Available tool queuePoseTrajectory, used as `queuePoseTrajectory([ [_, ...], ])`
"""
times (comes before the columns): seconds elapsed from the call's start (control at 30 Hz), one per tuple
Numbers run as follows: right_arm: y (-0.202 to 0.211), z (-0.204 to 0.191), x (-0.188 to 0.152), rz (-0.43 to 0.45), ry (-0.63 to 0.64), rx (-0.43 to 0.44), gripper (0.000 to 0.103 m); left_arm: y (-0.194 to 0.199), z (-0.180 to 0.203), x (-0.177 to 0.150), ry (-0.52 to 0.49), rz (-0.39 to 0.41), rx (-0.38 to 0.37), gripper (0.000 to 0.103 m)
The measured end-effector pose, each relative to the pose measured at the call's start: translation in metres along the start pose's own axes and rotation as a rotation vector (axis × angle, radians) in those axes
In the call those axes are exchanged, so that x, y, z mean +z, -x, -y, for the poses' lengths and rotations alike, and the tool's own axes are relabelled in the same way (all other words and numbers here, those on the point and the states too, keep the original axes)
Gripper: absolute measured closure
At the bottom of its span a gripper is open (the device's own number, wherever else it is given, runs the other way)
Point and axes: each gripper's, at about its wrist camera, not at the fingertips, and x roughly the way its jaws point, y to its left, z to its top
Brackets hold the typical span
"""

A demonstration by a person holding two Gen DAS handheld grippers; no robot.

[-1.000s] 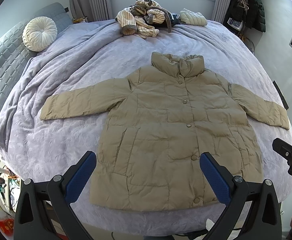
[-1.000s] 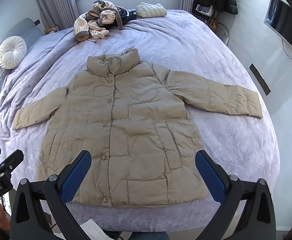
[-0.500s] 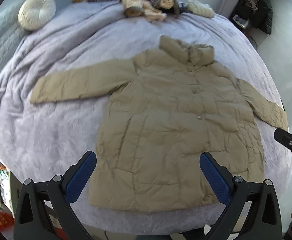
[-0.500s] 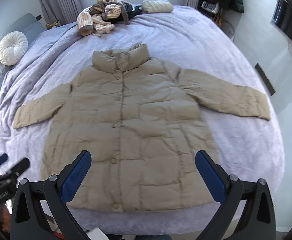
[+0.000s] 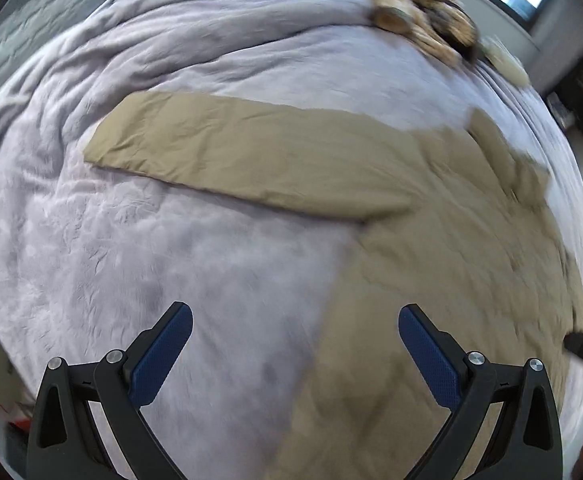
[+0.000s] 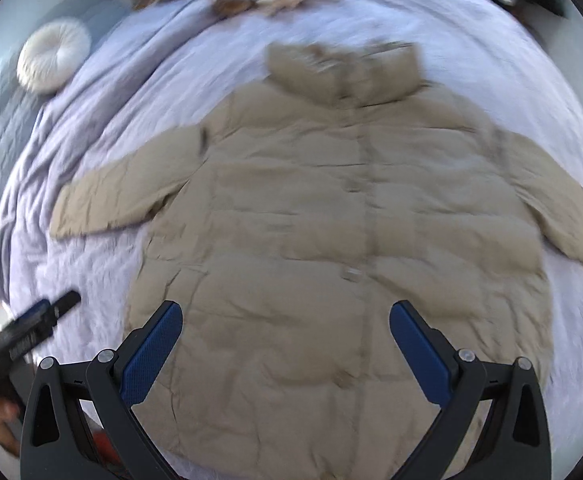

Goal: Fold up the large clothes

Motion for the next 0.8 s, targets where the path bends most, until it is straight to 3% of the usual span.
queuePoseTrajectory([
  [0.17, -0.065, -0.039, 0.043, -0.037, 0.065, 0.057, 0.0, -0.043, -0.05, 0.038, 0.14, 0.056, -0.011, 0.0],
  [0.5, -0.138, -0.115, 0.12, 0.05, 0.117, 0.206, 0.004, -0.116, -0.125, 0.084, 0.389, 0.091, -0.104, 0.0],
  [0.53, -0.142, -0.119, 0.126, 0.056, 0.109, 0.215, 0.01, -0.121, -0.13, 0.087, 0.409, 0.089, -0.111, 0.0],
  [0.57, -0.155, -0.121, 0.135, 0.048, 0.098, 0.231, 0.028, -0.126, -0.135, 0.089, 0.431, 0.088, -0.121, 0.0],
  [0.6, -0.156, -0.123, 0.135, 0.037, 0.085, 0.253, 0.04, -0.131, -0.14, 0.092, 0.446, 0.088, -0.129, 0.0],
  [0.67, -0.173, -0.133, 0.144, 0.017, 0.064, 0.287, 0.083, -0.141, -0.144, 0.099, 0.463, 0.095, -0.127, 0.0],
  [0.7, -0.166, -0.138, 0.137, 0.012, 0.06, 0.307, 0.089, -0.143, -0.143, 0.101, 0.457, 0.099, -0.114, 0.0],
  [0.8, -0.178, -0.147, 0.13, -0.02, 0.064, 0.31, 0.091, -0.151, -0.136, 0.116, 0.425, 0.117, -0.048, 0.0],
])
